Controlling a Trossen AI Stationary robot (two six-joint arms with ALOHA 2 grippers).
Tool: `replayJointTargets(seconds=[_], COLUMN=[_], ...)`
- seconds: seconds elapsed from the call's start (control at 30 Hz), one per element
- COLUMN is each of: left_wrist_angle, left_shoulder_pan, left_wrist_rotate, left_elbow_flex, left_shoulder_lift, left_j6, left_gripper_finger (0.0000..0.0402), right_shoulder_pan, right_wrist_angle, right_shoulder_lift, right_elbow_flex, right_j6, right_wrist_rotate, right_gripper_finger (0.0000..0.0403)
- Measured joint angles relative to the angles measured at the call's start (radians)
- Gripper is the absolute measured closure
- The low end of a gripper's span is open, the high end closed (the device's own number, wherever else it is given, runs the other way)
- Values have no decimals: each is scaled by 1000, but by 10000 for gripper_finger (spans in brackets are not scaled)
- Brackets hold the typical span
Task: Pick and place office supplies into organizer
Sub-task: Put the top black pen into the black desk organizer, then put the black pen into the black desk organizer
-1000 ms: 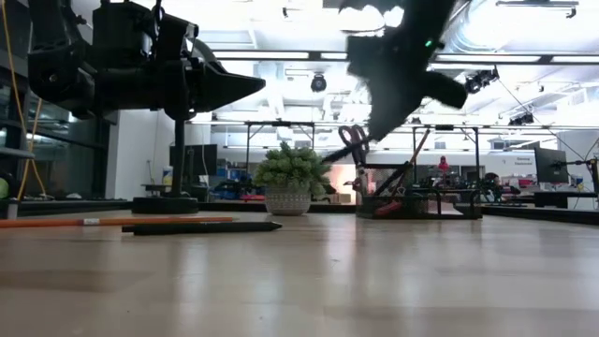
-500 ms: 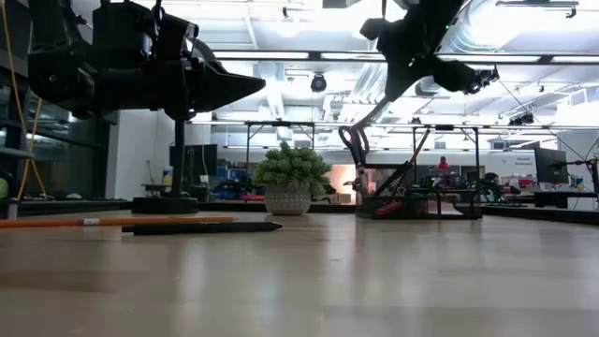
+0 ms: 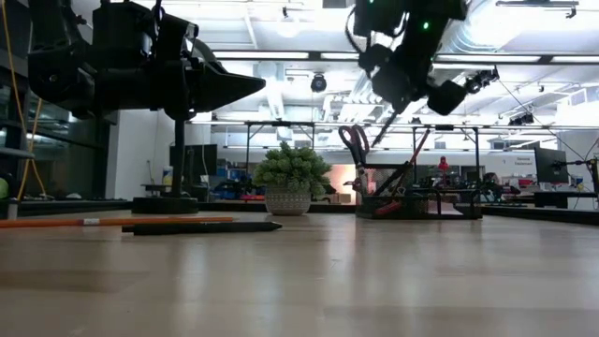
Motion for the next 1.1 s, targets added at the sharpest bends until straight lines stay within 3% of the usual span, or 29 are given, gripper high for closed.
replayJointTargets(seconds=[0.67,0.77,0.93,1.1], left_wrist_angle=[0,0,0,0], left_shoulder_pan=[0,0,0,0], left_wrist_rotate=[0,0,0,0], left_elbow_flex=[0,0,0,0], left_shoulder_lift=[0,0,0,0], left_j6=[0,0,0,0], left_gripper_finger=[284,284,284,284], right_shoulder_pan=[-64,-71,-86,-88], right_wrist_angle=[18,19,31,29], right_shoulder_lift=[152,169,183,183], right_elbow_flex=[0,0,0,0], right_j6=[-3,7,50,79], right_wrist_rotate=[-124,-171,-134,-120], right_gripper_finger=[376,352,292,258])
